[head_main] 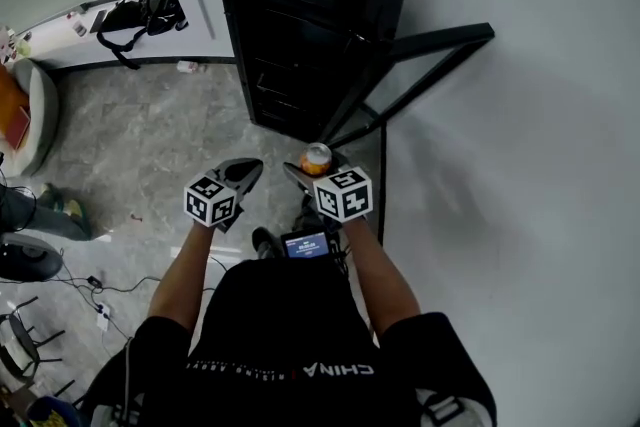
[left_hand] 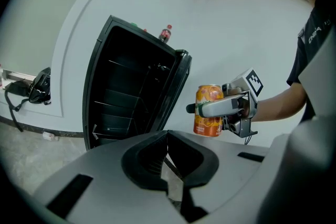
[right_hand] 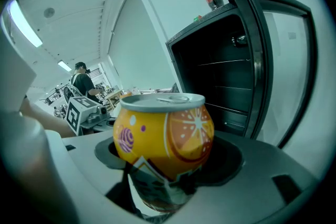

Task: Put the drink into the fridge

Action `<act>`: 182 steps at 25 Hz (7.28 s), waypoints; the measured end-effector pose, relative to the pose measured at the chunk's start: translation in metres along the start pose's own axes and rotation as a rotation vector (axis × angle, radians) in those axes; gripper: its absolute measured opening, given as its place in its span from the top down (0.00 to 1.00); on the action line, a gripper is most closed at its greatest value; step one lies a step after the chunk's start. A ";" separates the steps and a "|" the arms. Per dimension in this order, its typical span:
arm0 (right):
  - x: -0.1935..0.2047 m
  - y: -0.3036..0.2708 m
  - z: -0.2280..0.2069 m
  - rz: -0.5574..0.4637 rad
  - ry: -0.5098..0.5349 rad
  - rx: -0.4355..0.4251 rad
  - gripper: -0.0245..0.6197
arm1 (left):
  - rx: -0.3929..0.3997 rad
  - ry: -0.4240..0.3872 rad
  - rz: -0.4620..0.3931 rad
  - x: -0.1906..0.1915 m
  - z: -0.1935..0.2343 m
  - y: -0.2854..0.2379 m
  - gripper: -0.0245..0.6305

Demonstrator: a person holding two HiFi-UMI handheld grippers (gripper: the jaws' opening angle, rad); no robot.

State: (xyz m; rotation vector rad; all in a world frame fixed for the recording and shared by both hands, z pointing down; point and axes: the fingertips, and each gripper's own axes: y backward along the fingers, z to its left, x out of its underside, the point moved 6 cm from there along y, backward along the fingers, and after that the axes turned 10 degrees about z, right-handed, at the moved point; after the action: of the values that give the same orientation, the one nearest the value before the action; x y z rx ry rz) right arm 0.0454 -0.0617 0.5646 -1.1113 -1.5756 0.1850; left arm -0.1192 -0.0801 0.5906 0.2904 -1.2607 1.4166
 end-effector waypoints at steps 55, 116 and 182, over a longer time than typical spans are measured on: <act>-0.113 -0.067 -0.094 -0.024 -0.014 -0.011 0.42 | -0.013 -0.090 0.040 -0.124 0.087 -0.074 0.95; -0.184 -0.237 -0.271 -0.451 -0.067 0.691 0.42 | -0.208 -0.156 -0.040 -0.160 0.277 -0.264 0.95; -0.113 -0.054 -0.146 0.000 0.031 0.135 0.92 | -0.195 0.030 -0.031 -0.134 0.050 -0.118 0.95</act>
State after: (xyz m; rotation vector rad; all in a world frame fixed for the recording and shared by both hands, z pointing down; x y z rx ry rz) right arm 0.1278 -0.2350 0.5724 -1.0043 -1.5132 0.2694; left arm -0.0037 -0.2225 0.5670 0.1544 -1.3527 1.2559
